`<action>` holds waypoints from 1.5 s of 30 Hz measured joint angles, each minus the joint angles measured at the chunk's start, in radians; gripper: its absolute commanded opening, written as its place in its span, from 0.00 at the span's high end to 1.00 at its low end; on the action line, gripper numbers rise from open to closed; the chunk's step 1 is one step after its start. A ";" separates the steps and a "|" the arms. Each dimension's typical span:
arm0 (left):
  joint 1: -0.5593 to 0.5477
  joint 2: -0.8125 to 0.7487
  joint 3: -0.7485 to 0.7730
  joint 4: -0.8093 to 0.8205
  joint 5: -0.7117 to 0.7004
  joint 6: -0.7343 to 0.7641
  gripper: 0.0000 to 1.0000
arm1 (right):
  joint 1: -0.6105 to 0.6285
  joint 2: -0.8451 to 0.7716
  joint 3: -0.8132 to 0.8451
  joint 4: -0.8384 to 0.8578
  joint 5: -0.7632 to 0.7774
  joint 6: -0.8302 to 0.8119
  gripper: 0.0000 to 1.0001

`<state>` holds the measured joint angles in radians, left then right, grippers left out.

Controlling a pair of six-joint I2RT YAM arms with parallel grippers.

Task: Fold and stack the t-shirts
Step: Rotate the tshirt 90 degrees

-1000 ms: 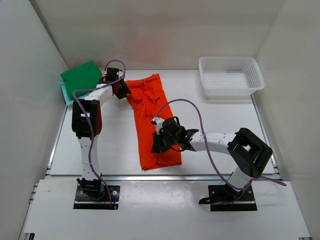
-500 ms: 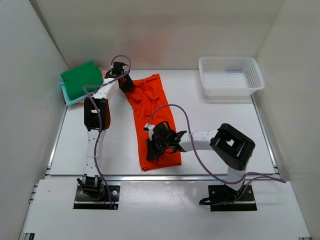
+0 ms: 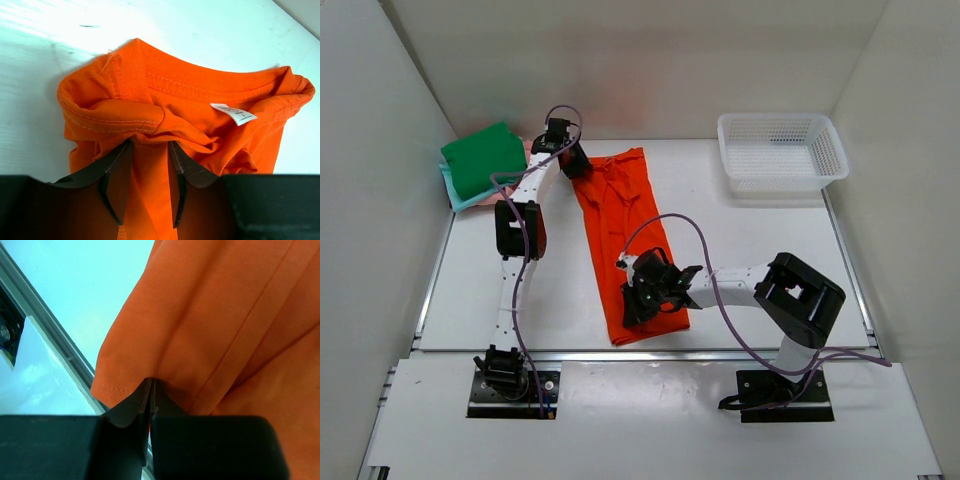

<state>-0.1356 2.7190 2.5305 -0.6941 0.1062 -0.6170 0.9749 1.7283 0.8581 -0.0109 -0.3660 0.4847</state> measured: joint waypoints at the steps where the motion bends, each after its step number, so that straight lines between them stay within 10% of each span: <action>1: 0.000 0.000 0.000 0.004 0.013 0.002 0.54 | 0.000 0.000 0.000 -0.001 -0.005 -0.003 1.00; 10: -0.006 -0.015 0.008 -0.005 0.127 0.005 0.49 | -0.013 -0.050 0.041 -0.078 0.006 -0.045 0.96; 17: -0.010 -0.249 -0.320 0.075 0.167 0.000 0.48 | -0.106 -0.109 0.137 -0.127 0.074 -0.094 0.79; 43: 0.033 -0.391 -0.681 0.196 0.187 0.014 0.48 | -0.111 0.144 0.296 -0.204 0.141 -0.170 0.68; 45: 0.037 -0.400 -0.692 0.204 0.191 0.014 0.48 | -0.108 0.161 0.311 -0.209 0.141 -0.170 0.79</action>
<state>-0.0990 2.3192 1.8385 -0.4904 0.2974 -0.6029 0.8673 1.8896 1.1694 -0.2203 -0.2249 0.3145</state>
